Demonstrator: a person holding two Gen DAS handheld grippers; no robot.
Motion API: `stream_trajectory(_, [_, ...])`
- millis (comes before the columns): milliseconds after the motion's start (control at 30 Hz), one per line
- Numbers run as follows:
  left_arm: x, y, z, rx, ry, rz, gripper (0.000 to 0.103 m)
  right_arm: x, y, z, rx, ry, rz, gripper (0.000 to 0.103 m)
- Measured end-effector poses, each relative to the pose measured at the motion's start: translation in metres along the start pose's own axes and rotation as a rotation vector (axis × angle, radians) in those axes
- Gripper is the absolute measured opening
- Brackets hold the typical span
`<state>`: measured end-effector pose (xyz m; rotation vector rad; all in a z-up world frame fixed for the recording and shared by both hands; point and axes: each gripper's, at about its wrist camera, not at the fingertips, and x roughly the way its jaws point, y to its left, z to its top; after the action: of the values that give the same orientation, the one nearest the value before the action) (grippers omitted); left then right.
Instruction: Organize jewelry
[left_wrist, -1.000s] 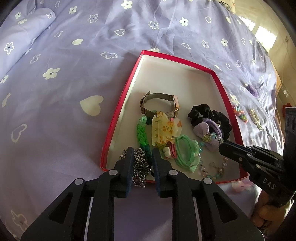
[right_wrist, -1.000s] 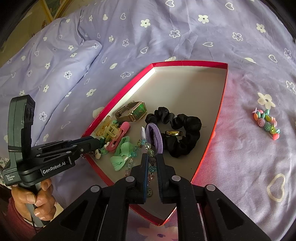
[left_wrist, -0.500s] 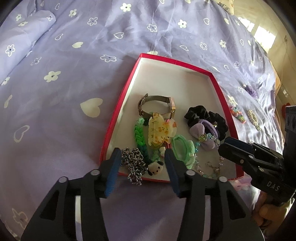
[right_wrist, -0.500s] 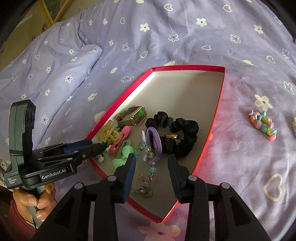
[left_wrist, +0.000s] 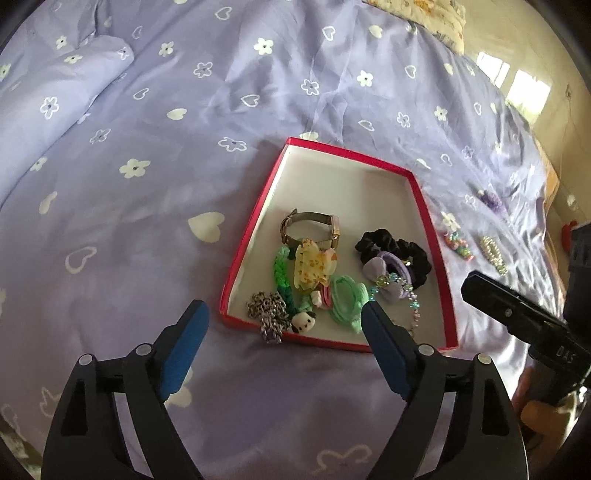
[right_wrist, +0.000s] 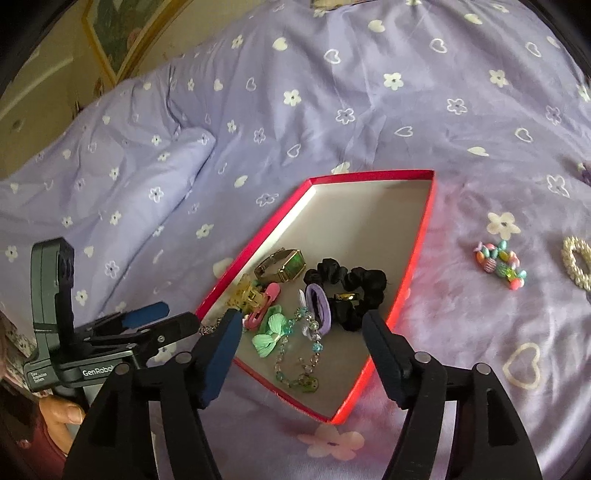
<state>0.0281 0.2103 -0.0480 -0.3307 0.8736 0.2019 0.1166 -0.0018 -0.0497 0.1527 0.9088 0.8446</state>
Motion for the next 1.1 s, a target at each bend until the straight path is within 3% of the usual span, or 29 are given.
stream_trajectory(267, [-0.020,-0.007,-0.023,-0.030,-0.022,0.008,0.087,-0.022,-0.009,-0.025,0.078,-0.051,0.041,0.078])
stream_trajectory(433, [-0.034,-0.015,-0.038,-0.023,-0.051,0.048,0.093,-0.034,-0.002,-0.037,0.053,-0.074,0.031,0.081])
stream_trajectory(667, [-0.054,-0.017,-0.044,-0.016,-0.074,0.082,0.093,-0.059,0.010,-0.038,-0.005,-0.105,-0.040,0.084])
stream_trajectory(800, [-0.076,-0.021,-0.037,0.019,-0.110,0.102,0.094,-0.082,0.023,-0.025,-0.045,-0.115,-0.102,0.092])
stream_trajectory(933, [-0.098,-0.026,-0.032,0.036,-0.165,0.105,0.103,-0.112,0.040,-0.012,-0.088,-0.193,-0.123,0.102])
stream_trajectory(1100, [-0.103,-0.031,-0.034,0.077,-0.198,0.157,0.103,-0.118,0.057,-0.014,-0.170,-0.225,-0.165,0.103])
